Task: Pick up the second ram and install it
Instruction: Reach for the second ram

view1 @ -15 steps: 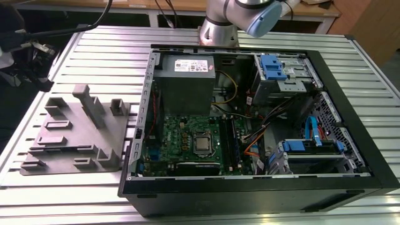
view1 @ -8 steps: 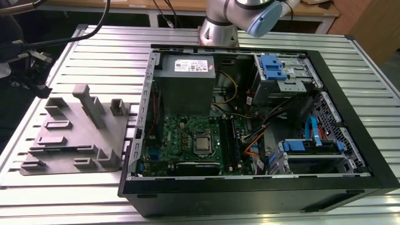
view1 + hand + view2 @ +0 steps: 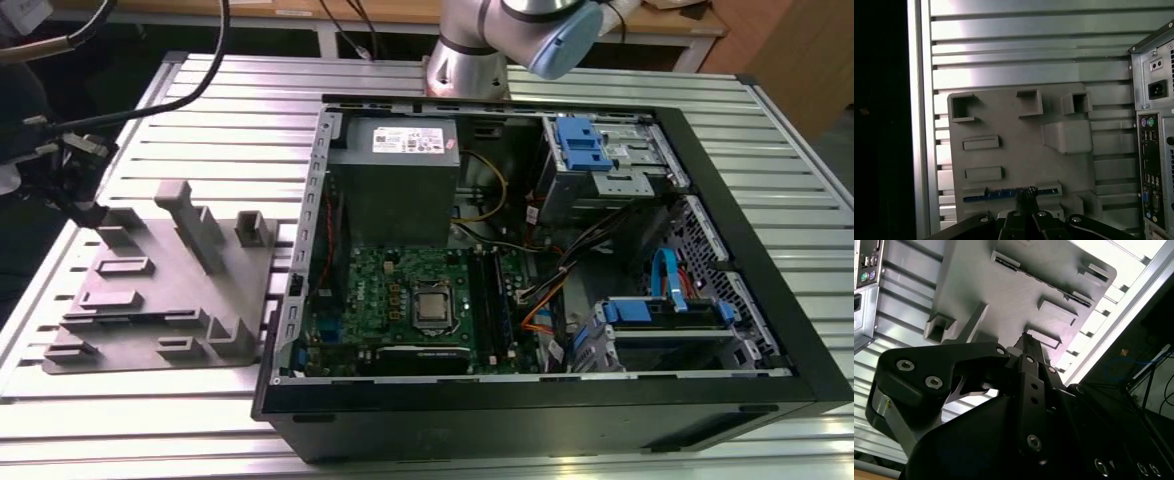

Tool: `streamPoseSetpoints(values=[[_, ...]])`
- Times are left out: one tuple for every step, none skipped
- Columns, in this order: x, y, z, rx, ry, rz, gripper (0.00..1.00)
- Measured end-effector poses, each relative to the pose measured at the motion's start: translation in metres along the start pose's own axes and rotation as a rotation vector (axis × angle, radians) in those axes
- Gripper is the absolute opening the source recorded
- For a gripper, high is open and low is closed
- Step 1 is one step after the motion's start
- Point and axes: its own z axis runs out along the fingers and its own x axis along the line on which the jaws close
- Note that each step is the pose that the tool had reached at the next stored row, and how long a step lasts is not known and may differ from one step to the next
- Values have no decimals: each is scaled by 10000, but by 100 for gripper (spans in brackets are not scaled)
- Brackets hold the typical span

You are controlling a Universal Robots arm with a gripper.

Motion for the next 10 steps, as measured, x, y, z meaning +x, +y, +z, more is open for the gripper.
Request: streamPoseSetpoints(values=[[3,-12,19,1,12,0,7],[5,-22,36,2,24,1,7],[7,-34,54,4,35,2,7],[10,-45,71,5,45,2,7],[12,-57,89,4,54,3,7],[14,-68,106,5,66,3,7],[16,-78,124,6,78,4,7],[17,-89,144,6,93,4,7],[18,-98,160,9,108,4,7],[20,-107,177,10,121,5,7]])
